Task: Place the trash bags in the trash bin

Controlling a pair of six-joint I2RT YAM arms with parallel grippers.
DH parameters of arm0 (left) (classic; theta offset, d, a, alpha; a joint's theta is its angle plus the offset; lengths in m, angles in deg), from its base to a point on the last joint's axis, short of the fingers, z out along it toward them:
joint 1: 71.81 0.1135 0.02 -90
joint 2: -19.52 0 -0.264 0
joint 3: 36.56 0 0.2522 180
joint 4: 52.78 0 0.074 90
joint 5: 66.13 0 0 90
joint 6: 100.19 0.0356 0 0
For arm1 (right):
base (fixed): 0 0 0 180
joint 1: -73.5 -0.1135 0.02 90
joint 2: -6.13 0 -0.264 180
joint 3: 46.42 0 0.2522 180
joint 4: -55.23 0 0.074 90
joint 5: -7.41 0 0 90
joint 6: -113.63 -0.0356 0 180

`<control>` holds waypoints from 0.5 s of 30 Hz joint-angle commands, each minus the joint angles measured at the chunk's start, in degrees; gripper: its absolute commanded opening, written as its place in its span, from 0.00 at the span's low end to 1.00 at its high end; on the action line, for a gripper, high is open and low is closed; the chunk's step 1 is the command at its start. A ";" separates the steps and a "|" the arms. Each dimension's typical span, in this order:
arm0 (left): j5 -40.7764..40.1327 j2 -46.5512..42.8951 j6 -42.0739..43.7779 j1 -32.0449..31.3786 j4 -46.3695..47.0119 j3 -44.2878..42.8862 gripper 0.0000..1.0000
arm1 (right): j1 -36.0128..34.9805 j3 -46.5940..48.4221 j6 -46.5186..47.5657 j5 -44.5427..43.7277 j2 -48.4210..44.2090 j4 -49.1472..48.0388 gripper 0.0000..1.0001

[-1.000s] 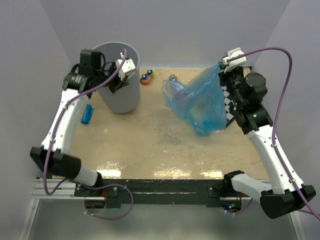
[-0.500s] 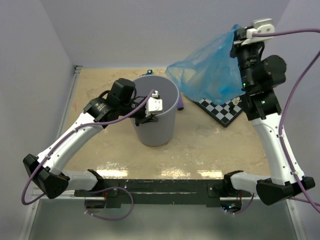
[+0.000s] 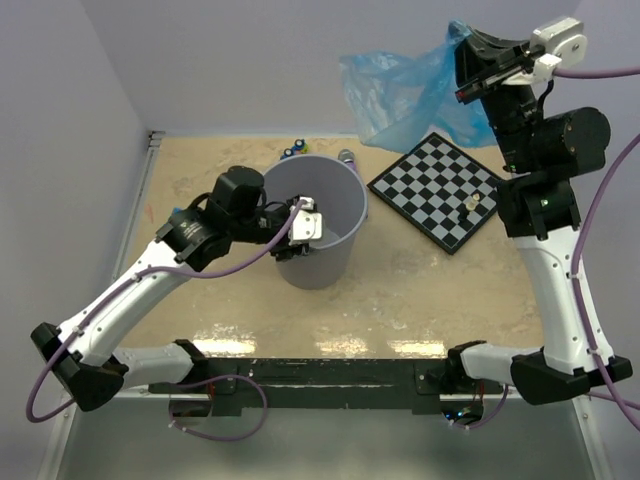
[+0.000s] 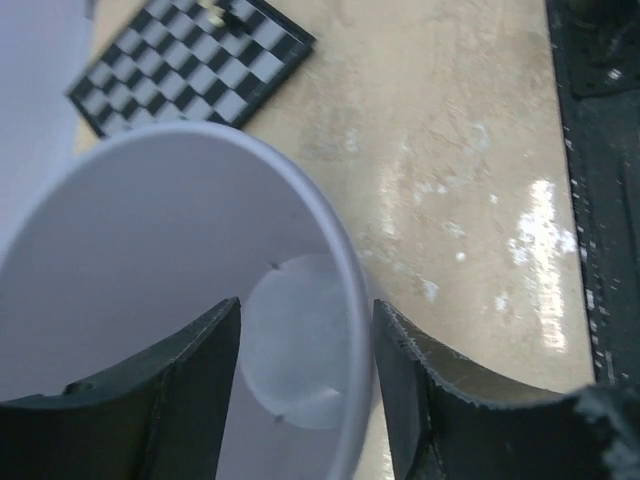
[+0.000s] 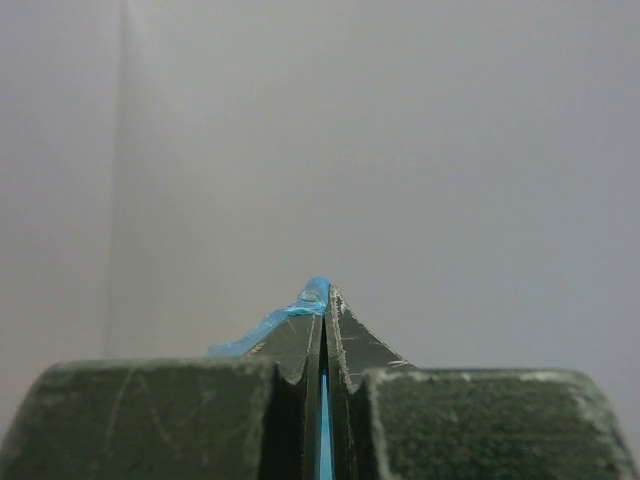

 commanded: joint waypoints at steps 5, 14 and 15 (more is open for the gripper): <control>-15.51 -3.80 0.93 1.81 6.67 -6.81 0.70 | -1.22 16.01 -13.67 12.63 8.90 -6.25 0.00; -22.65 -9.77 -1.96 8.92 14.59 2.68 0.71 | -8.15 26.49 -13.86 13.25 15.94 -6.52 0.00; -22.82 -10.65 -2.66 9.72 15.29 3.73 0.72 | -9.82 27.10 -12.90 13.25 16.29 -6.60 0.00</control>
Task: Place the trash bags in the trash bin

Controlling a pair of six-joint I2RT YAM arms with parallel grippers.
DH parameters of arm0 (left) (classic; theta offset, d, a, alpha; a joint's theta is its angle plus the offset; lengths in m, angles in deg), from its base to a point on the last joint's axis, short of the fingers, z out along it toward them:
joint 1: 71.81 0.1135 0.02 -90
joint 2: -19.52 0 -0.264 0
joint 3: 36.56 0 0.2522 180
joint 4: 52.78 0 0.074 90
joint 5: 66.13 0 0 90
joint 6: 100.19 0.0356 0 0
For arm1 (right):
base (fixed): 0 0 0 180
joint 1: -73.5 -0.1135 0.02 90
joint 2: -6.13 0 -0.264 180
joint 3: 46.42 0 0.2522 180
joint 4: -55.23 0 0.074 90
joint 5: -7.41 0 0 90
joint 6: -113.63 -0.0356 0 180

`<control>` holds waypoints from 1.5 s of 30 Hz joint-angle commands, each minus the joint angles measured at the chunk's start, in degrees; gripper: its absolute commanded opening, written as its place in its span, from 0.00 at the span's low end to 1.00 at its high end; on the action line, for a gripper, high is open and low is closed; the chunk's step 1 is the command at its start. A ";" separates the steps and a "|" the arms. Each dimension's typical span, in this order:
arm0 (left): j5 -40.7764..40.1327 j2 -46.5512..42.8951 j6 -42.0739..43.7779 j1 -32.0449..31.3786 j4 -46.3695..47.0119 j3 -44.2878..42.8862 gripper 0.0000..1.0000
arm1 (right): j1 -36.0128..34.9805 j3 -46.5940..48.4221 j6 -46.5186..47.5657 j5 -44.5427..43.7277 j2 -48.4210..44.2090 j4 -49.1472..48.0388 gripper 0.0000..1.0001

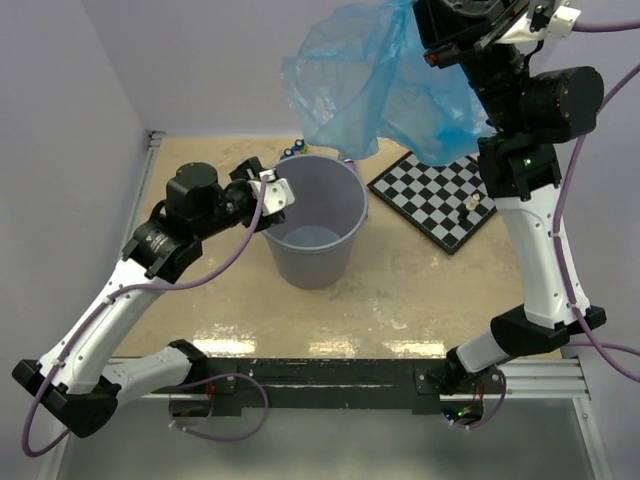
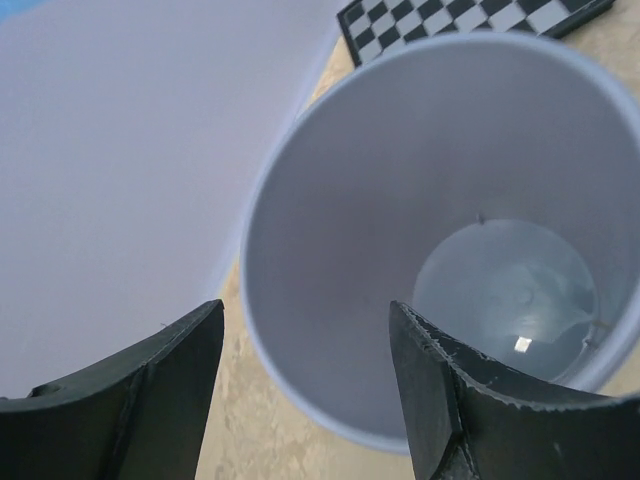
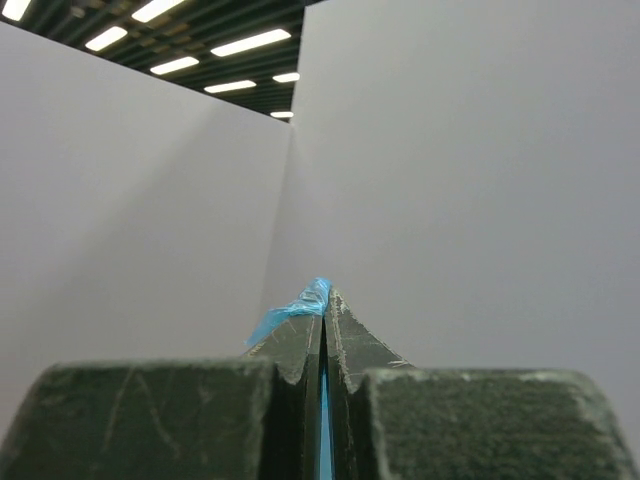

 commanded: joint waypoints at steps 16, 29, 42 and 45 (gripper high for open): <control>-3.46 -13.52 -12.53 14.09 8.41 9.63 0.72 | -18.69 8.20 2.25 1.69 7.69 -2.72 0.00; -3.81 -17.31 -14.21 17.78 7.88 11.83 0.72 | -19.49 6.45 8.05 -2.00 14.38 -8.42 0.00; -4.25 -17.13 -14.91 18.57 9.46 11.92 0.72 | -15.27 -7.94 11.22 -5.16 10.17 -13.08 0.00; -4.07 -17.31 -14.82 18.75 8.94 11.83 0.71 | -15.00 -14.71 11.30 -4.90 7.10 -12.92 0.00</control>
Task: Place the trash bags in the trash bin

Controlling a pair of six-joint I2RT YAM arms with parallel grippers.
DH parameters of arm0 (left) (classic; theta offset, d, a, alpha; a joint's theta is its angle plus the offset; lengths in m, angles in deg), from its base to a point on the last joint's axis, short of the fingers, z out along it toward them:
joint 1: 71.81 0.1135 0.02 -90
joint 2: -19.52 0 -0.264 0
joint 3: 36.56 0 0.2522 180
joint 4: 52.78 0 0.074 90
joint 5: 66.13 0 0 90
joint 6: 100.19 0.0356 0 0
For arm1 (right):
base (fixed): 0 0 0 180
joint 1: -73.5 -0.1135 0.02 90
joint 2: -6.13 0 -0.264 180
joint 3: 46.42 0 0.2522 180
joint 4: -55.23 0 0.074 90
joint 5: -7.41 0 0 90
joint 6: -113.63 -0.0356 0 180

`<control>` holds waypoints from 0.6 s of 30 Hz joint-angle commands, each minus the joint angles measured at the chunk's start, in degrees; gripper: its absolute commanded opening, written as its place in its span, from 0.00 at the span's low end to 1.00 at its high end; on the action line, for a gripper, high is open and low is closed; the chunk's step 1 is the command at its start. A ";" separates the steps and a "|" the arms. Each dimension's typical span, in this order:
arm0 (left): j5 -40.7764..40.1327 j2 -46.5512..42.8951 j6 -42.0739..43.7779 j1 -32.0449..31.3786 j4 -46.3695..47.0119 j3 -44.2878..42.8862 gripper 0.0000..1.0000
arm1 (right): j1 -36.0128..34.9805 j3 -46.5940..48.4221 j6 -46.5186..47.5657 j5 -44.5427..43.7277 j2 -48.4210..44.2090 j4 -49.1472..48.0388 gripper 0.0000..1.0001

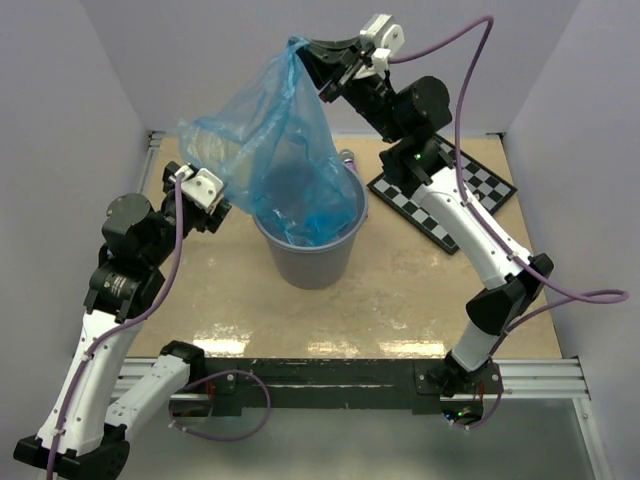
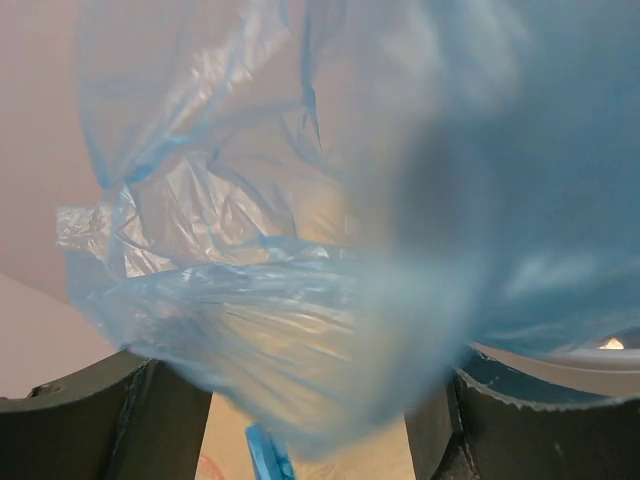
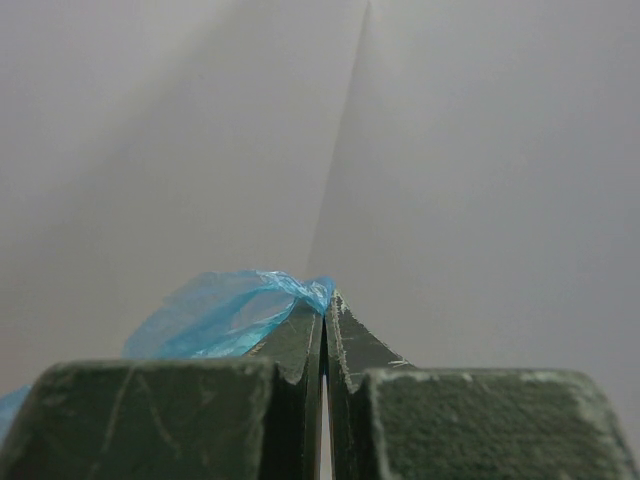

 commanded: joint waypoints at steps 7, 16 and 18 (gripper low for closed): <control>-1.43 -3.28 1.08 0.63 0.94 -0.59 0.73 | 1.41 -20.00 2.77 -0.79 -15.21 1.90 0.00; -0.73 1.53 -7.87 0.63 4.37 -5.76 0.77 | 3.61 -32.82 4.96 -1.75 -26.37 13.50 0.00; -0.90 2.68 -9.11 0.63 4.90 -5.95 0.77 | 3.79 -36.43 6.02 -4.64 -29.09 14.91 0.00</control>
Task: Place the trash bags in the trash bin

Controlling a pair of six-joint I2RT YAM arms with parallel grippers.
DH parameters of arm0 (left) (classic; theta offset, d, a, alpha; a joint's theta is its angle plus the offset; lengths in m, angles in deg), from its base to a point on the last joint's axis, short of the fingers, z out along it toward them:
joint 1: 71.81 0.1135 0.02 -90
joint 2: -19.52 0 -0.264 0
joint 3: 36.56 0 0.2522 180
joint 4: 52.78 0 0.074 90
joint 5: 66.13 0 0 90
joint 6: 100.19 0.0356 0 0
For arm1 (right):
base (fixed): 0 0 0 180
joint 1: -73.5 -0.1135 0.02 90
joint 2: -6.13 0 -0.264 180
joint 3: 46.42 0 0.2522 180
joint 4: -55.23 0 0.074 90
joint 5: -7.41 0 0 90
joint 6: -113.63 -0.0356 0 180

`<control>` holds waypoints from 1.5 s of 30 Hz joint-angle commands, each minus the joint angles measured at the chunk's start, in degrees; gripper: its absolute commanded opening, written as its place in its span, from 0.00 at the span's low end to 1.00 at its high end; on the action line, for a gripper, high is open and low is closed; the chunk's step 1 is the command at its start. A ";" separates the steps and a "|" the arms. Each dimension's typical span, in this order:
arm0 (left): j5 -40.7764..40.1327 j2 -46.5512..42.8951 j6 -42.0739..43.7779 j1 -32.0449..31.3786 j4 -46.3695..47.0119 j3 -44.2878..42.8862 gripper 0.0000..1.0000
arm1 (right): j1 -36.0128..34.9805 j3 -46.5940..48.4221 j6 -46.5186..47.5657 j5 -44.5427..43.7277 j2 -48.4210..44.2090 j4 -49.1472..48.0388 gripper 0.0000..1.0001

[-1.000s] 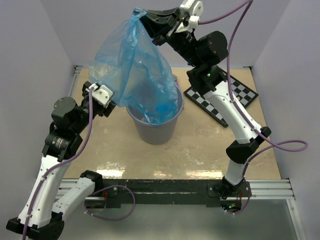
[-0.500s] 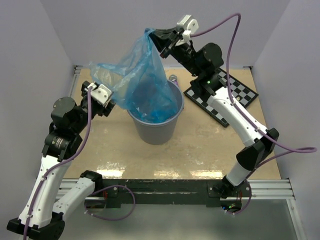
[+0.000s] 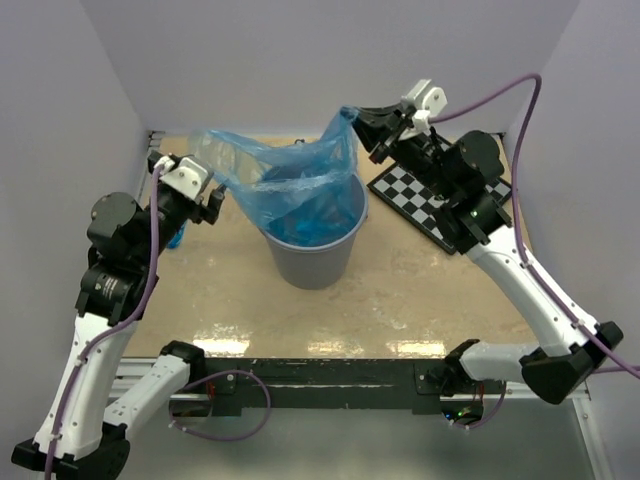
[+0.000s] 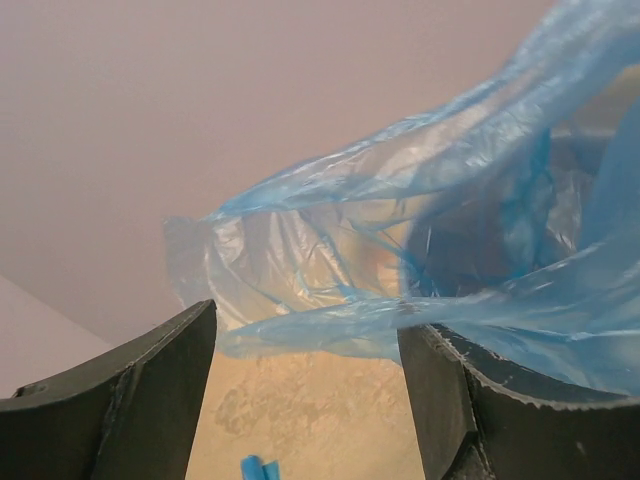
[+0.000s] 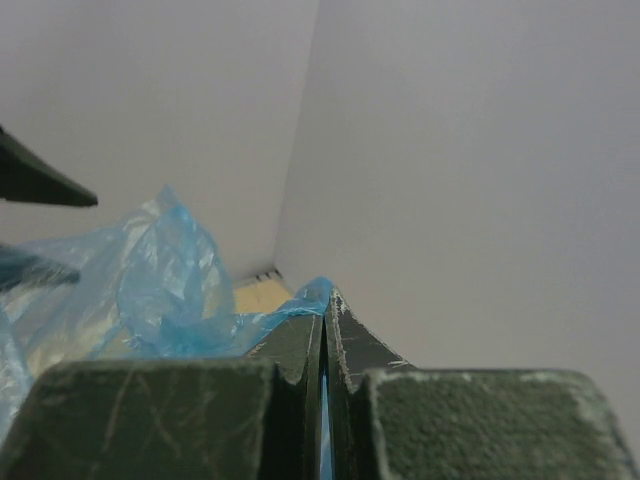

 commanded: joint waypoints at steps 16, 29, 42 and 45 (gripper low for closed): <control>3.44 13.16 -12.24 0.59 -2.09 -13.14 0.80 | 2.45 -13.85 6.03 -4.66 -10.47 11.27 0.00; 21.58 26.54 -29.22 0.59 -15.21 -24.51 0.78 | 2.45 -14.20 5.16 -4.75 -11.36 11.98 0.00; 20.61 28.04 -30.45 2.08 -17.23 -21.17 0.17 | 2.80 -16.92 5.68 -6.42 -13.20 13.47 0.00; 18.85 26.99 -30.54 2.96 -16.62 -21.34 0.19 | 2.97 -17.19 5.25 -5.89 -13.12 13.56 0.00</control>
